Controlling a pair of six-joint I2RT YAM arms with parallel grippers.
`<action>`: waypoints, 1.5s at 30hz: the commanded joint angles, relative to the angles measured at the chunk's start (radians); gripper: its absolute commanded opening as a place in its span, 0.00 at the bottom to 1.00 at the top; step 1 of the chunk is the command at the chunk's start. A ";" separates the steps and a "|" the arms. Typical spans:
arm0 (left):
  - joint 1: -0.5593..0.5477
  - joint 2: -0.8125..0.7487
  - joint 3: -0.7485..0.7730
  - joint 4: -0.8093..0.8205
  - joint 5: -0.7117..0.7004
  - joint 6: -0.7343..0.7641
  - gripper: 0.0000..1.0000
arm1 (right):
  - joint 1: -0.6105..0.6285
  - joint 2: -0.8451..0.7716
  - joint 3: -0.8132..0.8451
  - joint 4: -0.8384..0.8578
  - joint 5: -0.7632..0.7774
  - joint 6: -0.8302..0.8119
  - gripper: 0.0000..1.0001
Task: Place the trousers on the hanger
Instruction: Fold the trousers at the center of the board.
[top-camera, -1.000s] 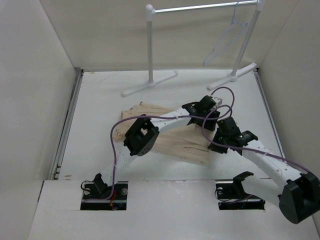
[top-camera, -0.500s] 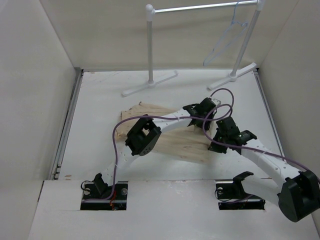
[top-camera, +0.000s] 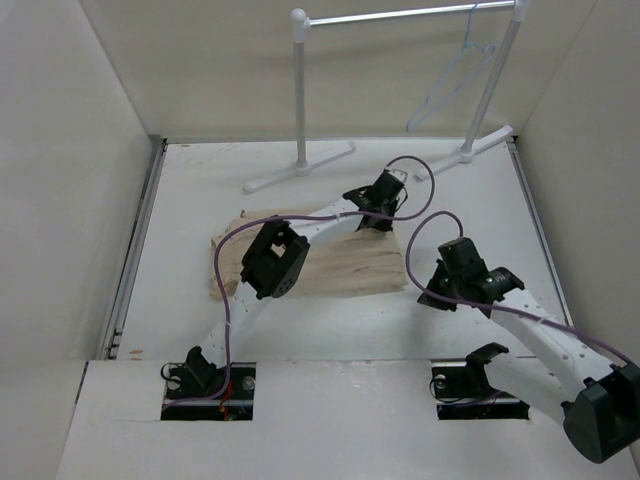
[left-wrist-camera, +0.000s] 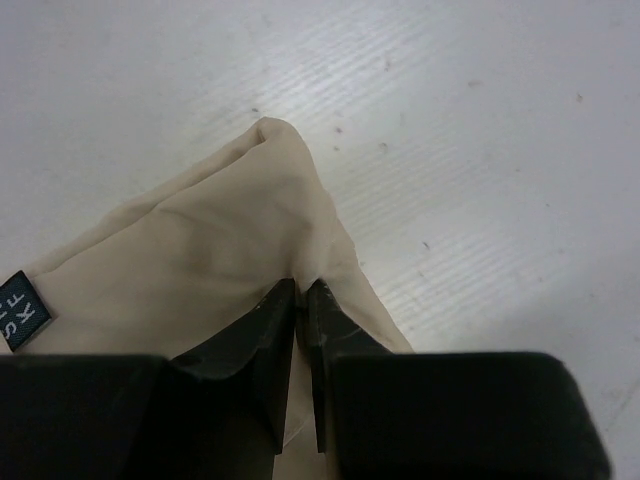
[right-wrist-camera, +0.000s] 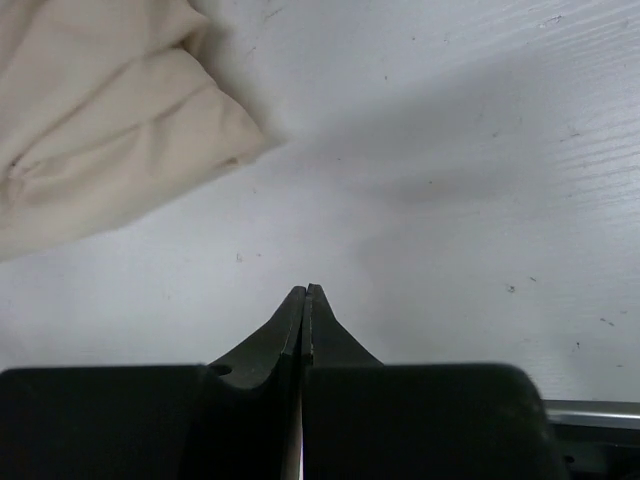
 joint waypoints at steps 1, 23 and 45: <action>0.008 -0.011 0.003 -0.035 -0.018 0.001 0.09 | 0.009 0.016 0.027 0.017 0.008 -0.012 0.03; 0.045 -0.063 -0.029 -0.026 0.068 -0.082 0.09 | -0.091 0.501 0.257 0.452 -0.064 -0.175 0.27; 0.091 -0.011 0.025 -0.001 -0.026 -0.118 0.05 | -0.091 0.302 0.142 0.257 -0.024 -0.123 0.00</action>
